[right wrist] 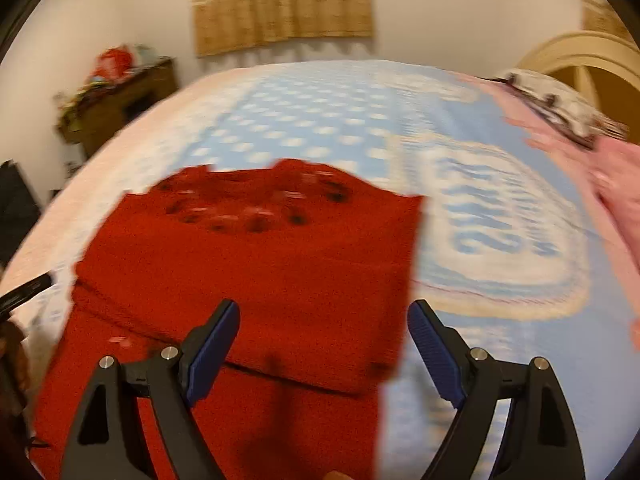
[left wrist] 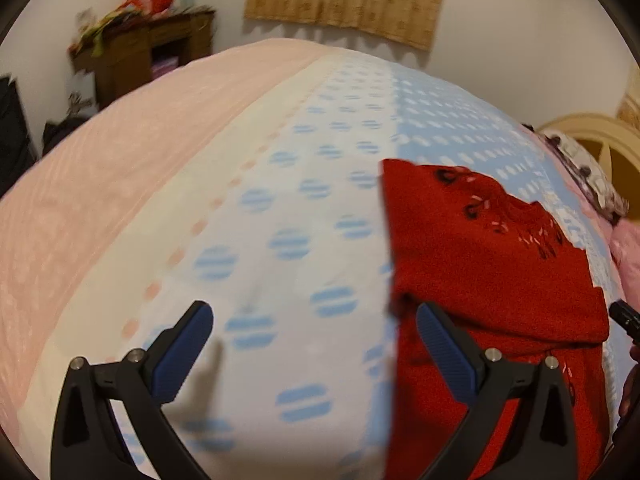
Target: Fold small clothes
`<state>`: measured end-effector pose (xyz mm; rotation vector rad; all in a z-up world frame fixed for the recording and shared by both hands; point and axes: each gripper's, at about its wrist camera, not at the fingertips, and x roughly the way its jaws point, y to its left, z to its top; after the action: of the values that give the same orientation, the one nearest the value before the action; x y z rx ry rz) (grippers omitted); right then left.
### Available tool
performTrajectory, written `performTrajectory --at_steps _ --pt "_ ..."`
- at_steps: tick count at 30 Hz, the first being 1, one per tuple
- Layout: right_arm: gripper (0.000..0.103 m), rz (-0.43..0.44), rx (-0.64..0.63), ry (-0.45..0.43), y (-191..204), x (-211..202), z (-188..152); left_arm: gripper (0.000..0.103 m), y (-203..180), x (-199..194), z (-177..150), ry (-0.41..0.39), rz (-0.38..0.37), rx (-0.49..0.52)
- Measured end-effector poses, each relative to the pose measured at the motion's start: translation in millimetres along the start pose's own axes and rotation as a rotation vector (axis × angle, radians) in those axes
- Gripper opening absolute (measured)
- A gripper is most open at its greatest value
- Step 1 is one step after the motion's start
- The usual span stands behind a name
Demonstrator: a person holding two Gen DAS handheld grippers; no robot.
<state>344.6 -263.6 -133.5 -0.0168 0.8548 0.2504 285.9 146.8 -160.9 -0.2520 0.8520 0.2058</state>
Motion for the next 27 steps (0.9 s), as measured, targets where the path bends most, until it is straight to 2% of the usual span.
performTrajectory --at_steps 2,4,7,13,17,22,27 --pt "0.086 0.034 -0.011 0.02 10.2 12.2 1.1 0.103 -15.2 5.6 8.1 -0.022 0.001 0.051" --pt "0.086 0.027 -0.009 0.056 15.0 27.3 -0.8 0.103 -30.3 19.9 13.6 -0.035 0.049 0.111" --pt "0.086 -0.032 -0.017 0.145 12.1 54.4 -11.7 0.103 -33.4 46.4 14.0 0.03 0.088 0.148" --pt "0.086 -0.022 -0.001 0.093 6.7 38.6 -13.3 0.103 -27.6 49.5 5.9 0.025 0.059 0.129" --pt "0.086 -0.031 -0.025 0.13 4.6 51.4 -23.3 0.103 -31.4 49.7 2.8 0.018 0.059 0.143" --pt "0.086 -0.043 -0.014 0.11 7.9 41.1 -22.1 0.103 -37.2 39.0 1.2 0.014 0.068 0.177" --pt "0.086 -0.061 -0.056 0.111 18.5 21.4 -36.1 0.103 -41.6 23.8 -13.6 0.046 0.012 0.199"
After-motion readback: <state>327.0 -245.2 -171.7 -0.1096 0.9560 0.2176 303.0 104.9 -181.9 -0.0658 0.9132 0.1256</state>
